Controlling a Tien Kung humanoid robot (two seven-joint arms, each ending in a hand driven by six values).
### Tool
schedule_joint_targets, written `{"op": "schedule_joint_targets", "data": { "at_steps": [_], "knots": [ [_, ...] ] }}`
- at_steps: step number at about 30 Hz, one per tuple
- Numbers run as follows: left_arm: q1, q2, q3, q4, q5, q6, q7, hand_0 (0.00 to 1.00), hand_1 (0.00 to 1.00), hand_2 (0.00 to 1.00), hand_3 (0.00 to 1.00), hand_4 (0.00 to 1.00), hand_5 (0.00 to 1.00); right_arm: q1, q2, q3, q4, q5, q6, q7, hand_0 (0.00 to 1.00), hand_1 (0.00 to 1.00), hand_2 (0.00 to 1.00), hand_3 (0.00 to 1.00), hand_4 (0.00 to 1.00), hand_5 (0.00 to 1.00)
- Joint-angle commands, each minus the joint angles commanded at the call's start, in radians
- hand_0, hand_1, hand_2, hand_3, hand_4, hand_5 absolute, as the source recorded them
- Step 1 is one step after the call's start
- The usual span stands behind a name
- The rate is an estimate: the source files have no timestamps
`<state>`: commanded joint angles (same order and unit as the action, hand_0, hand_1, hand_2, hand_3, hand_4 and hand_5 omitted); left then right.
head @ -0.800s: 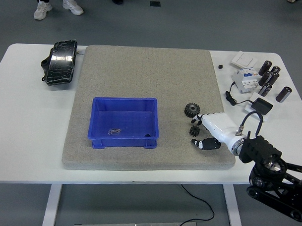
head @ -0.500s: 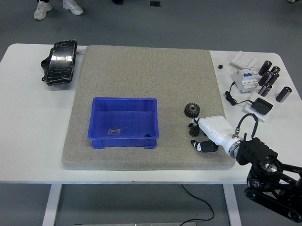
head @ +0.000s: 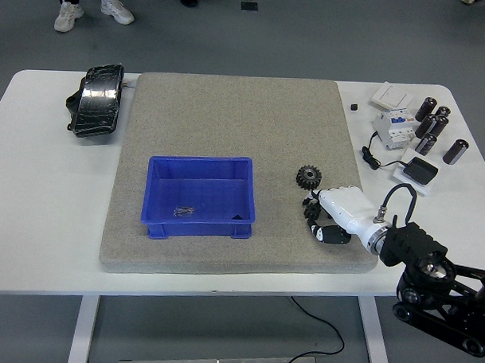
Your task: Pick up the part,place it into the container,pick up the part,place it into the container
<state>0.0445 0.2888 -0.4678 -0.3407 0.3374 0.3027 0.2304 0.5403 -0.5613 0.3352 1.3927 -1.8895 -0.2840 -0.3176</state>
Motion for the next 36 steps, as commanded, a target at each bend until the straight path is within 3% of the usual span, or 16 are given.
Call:
{"op": "schedule_joint_targets", "data": {
  "at_steps": [5,6,17,18,22,23,28,36],
  "knots": [
    [0.002,0.001,0.0,0.0,-0.002,0.002,-0.002,0.68,0.672,0.632,0.594,0.595,0.467,0.001,0.002,-0.001,-0.004,0.017,-0.007,0.006,0.276,0.442,0.408,0.684,0.501,0.183],
    [0.002,0.002,0.0,0.0,-0.002,0.002,-0.003,0.68,0.672,0.633,0.595,0.595,0.468,0.002,0.003,-0.002,-0.005,0.019,-0.008,0.006,0.319,0.461,0.363,0.684,0.494,0.022],
    [0.004,0.005,0.004,0.0,-0.016,0.01,-0.014,0.68,0.673,0.633,0.595,0.595,0.47,0.0,0.002,-0.009,0.001,0.011,-0.022,0.009,0.331,0.462,0.326,0.666,0.531,0.002],
    [0.004,0.005,0.004,0.001,-0.017,0.011,-0.016,0.68,0.672,0.637,0.598,0.591,0.475,0.0,0.001,-0.009,0.002,0.009,-0.023,0.01,0.341,0.464,0.314,0.626,0.523,0.002],
    [0.004,0.004,0.006,0.001,-0.024,0.014,-0.022,0.68,0.672,0.637,0.598,0.591,0.475,-0.002,-0.002,-0.008,0.01,0.001,-0.028,0.012,0.341,0.464,0.314,0.626,0.523,0.002],
    [0.004,0.004,0.006,0.001,-0.025,0.014,-0.023,0.68,0.673,0.64,0.598,0.592,0.482,-0.002,-0.002,-0.008,0.012,0.0,-0.028,0.013,0.354,0.461,0.311,0.58,0.52,0.002],
    [0.004,0.004,0.008,0.002,-0.03,0.017,-0.027,0.68,0.673,0.64,0.598,0.592,0.482,-0.006,-0.005,-0.002,0.023,0.007,-0.036,0.024,0.354,0.461,0.311,0.58,0.52,0.002],
    [0.006,0.001,0.007,0.0,-0.029,0.022,-0.027,0.68,0.672,0.641,0.598,0.592,0.485,-0.027,-0.019,0.069,0.097,0.073,-0.087,0.06,0.364,0.467,0.299,0.569,0.496,0.002]
  ]
}}
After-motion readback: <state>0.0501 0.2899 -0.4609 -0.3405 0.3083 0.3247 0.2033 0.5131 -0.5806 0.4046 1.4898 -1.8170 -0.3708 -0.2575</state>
